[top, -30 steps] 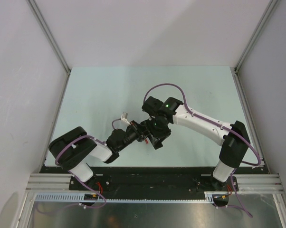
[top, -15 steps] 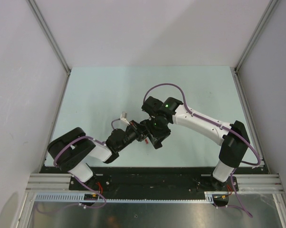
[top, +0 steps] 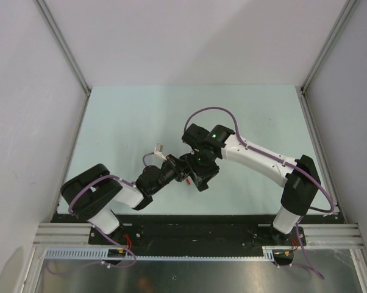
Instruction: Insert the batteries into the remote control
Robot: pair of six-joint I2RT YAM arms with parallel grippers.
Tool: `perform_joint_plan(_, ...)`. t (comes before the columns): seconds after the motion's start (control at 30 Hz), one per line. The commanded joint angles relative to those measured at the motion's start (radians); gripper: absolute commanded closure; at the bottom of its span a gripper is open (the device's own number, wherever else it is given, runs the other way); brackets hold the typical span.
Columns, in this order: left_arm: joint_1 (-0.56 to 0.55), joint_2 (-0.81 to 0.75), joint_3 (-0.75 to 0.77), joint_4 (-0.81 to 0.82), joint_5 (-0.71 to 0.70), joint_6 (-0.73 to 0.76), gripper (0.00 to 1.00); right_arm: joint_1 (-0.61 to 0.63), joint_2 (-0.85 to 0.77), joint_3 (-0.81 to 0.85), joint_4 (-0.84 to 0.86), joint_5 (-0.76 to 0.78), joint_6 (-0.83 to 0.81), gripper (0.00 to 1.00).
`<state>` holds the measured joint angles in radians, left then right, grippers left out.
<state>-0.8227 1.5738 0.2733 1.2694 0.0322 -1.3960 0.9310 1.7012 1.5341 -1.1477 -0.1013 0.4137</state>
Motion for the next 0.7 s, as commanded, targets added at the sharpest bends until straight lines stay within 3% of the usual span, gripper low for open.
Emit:
perform_joint_plan(0.0,-0.015,-0.047,0.004,0.406,0.014,-0.026,1.00,-0.009,0.020,0.027,-0.001,-0.011,-0.013,1.00)
perform_joint_plan(0.33,-0.015,-0.063,0.009,0.406,0.026,-0.021,1.00,-0.017,0.034,0.038,0.000,-0.006,-0.007,1.00)
perform_joint_plan(0.67,-0.013,-0.040,0.006,0.406,0.008,-0.046,1.00,-0.018,0.029,0.058,-0.006,-0.005,-0.004,0.85)
